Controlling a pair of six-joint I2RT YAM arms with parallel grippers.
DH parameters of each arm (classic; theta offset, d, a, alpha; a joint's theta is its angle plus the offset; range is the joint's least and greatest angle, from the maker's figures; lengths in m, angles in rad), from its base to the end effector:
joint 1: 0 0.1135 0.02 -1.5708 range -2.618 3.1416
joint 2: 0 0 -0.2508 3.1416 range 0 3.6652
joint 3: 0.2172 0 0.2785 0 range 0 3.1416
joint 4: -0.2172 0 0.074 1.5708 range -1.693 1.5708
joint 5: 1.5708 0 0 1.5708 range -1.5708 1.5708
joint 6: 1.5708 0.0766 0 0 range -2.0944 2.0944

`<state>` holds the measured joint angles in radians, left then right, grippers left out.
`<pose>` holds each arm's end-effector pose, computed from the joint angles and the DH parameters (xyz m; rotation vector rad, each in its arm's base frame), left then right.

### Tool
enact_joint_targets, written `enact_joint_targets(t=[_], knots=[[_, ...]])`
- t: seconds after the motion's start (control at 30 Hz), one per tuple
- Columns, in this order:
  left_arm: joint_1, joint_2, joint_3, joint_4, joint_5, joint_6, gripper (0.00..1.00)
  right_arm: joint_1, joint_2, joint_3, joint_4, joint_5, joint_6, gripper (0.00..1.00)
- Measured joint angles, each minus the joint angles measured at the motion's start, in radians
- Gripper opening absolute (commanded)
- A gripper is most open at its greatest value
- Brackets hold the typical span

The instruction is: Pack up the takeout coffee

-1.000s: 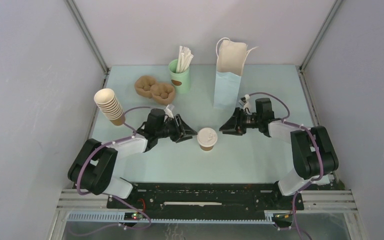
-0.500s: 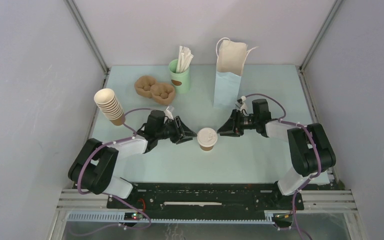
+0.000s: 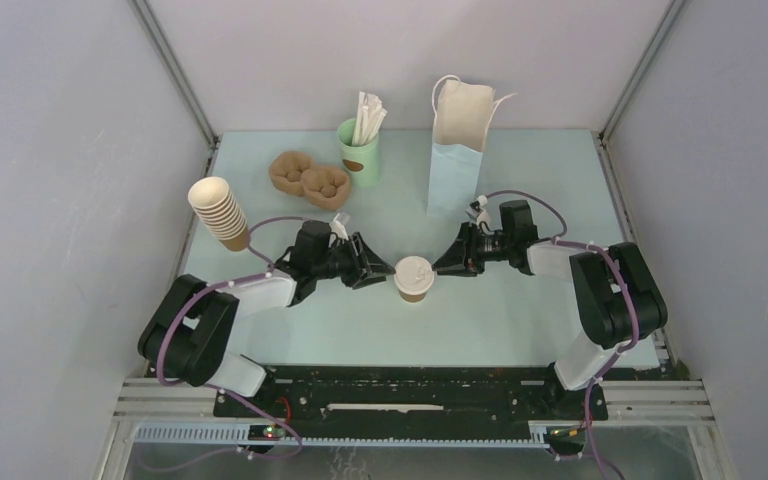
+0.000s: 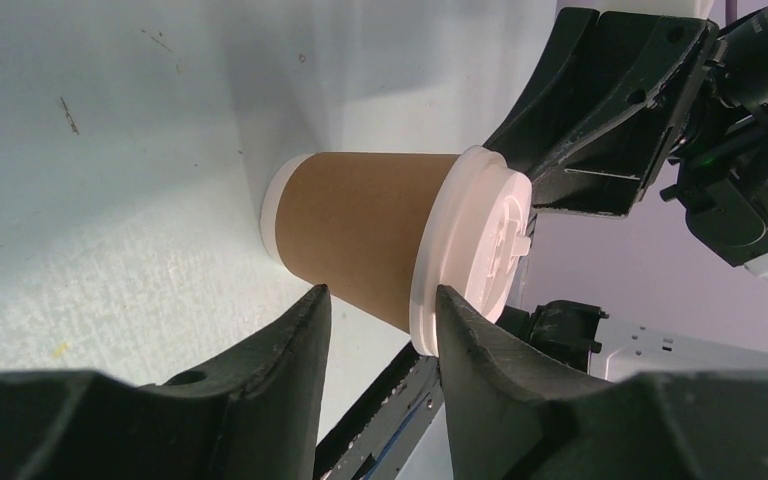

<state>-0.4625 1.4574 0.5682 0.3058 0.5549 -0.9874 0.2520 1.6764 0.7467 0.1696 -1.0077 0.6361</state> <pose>0.2734 -0.1814 0.1127 -0.2665 2.4048 -1.3633 0.3136 0.1476 0.1017 -0.0972 2.4129 1.6031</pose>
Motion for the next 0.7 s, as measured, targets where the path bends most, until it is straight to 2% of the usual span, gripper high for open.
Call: enact_joint_targets(t=[0.23,0.7], knots=[[-0.006,0.002,0.008,-0.018,-0.01,0.005,0.44,0.003,0.0,0.0,-0.003,0.011,0.0,0.42],[-0.048,-0.008,0.085,-0.172,-0.099,0.076,0.39,0.014,-0.002,0.009,-0.044,0.056,0.006,0.41]])
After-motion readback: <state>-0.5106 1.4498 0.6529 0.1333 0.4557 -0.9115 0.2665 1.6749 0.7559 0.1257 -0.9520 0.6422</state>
